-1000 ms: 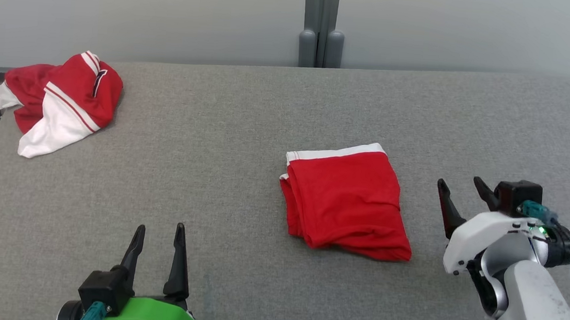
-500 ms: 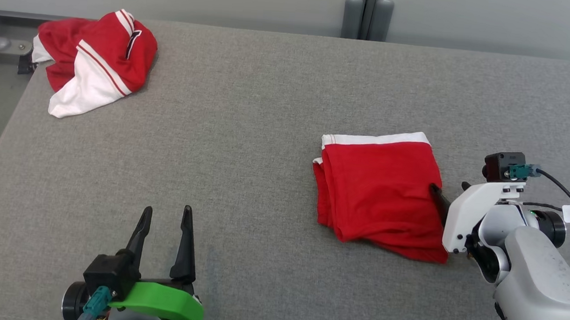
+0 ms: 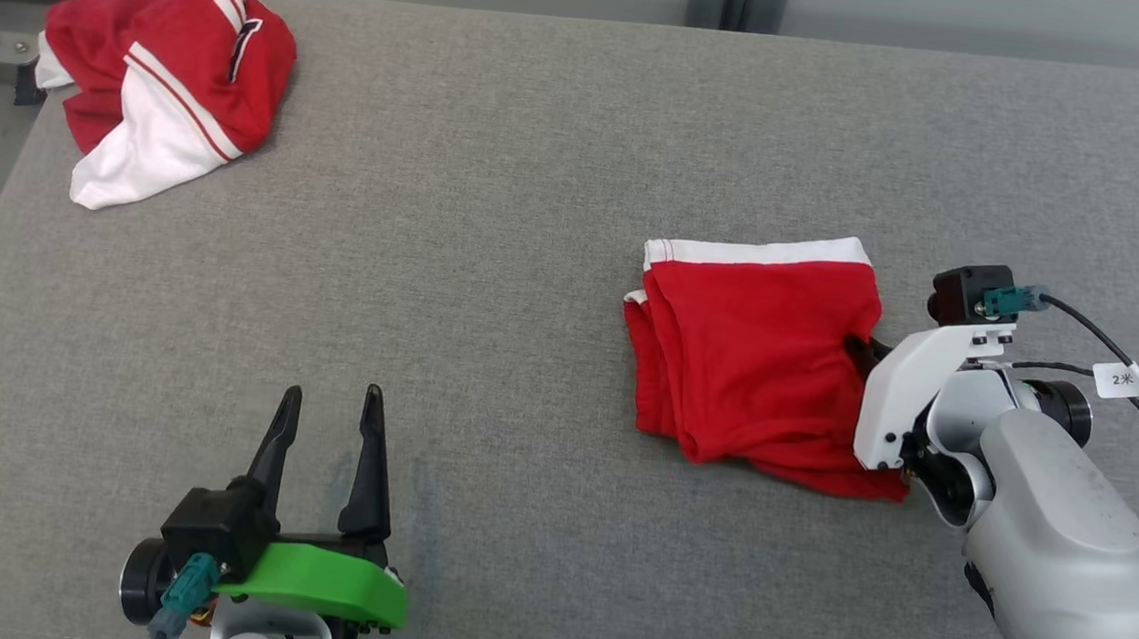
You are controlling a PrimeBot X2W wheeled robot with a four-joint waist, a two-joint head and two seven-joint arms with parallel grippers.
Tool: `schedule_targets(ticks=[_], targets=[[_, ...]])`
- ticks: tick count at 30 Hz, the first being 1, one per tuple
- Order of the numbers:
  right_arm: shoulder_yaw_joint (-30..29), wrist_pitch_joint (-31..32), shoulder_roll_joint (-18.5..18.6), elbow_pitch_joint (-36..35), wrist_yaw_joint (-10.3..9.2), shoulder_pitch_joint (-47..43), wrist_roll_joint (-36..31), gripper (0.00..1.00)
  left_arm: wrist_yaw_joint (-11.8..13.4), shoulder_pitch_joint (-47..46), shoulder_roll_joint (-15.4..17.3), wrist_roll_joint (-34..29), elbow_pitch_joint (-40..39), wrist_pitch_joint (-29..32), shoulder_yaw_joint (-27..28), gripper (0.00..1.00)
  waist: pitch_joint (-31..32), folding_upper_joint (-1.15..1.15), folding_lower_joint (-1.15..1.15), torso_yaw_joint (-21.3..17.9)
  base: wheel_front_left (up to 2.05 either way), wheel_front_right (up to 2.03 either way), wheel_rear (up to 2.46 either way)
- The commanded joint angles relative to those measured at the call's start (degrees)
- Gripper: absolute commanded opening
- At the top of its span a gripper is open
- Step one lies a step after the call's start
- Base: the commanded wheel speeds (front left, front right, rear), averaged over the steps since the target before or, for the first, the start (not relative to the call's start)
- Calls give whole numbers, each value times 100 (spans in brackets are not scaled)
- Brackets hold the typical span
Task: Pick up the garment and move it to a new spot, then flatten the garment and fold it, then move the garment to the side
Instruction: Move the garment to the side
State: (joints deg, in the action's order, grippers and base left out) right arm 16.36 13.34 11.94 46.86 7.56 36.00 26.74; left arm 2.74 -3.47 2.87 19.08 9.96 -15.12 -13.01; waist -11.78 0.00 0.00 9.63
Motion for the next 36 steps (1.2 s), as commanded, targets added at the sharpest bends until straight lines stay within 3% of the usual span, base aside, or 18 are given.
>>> schedule_targets(ticks=[1, 6, 11, 18, 22, 30, 36], targets=[[36, -119, 111, 34, -14, 104, 43, 0, -16, -124, 5, -65, -31, -3, 34, 100, -76, 0, 0, -189, 0, 0, 0], [136, -462, 257, 55, -13, 260, 148, 0, -62, -209, 5, -158, -135, -3, 100, 100, -187, 0, 0, -672, 0, 0, 0], [75, -828, 420, 112, -13, 409, 207, 0, -143, -333, 15, -309, -194, -3, 150, 100, -382, 0, 0, -1399, 0, 0, 0], [-119, -1313, 397, 339, -13, 561, 183, 0, -256, -572, 104, -463, -200, -3, 74, 100, -699, 0, 0, -2305, 0, 0, 0], [-114, -1554, 218, 471, -12, 615, 162, 0, -280, -693, 174, -503, -214, 25, 37, 100, -842, 0, 0, -2611, 0, 0, 0], [-192, -2005, 96, 814, -13, 864, 109, 0, -295, -825, 266, -556, -323, 120, -37, 100, -1036, 0, 0, -2645, 0, 0, 0], [-164, -2123, 364, 1096, -13, 1322, -86, 0, -233, -895, 283, -539, -393, 119, -49, 100, -1163, 0, 0, -2333, 0, 0, 0]])
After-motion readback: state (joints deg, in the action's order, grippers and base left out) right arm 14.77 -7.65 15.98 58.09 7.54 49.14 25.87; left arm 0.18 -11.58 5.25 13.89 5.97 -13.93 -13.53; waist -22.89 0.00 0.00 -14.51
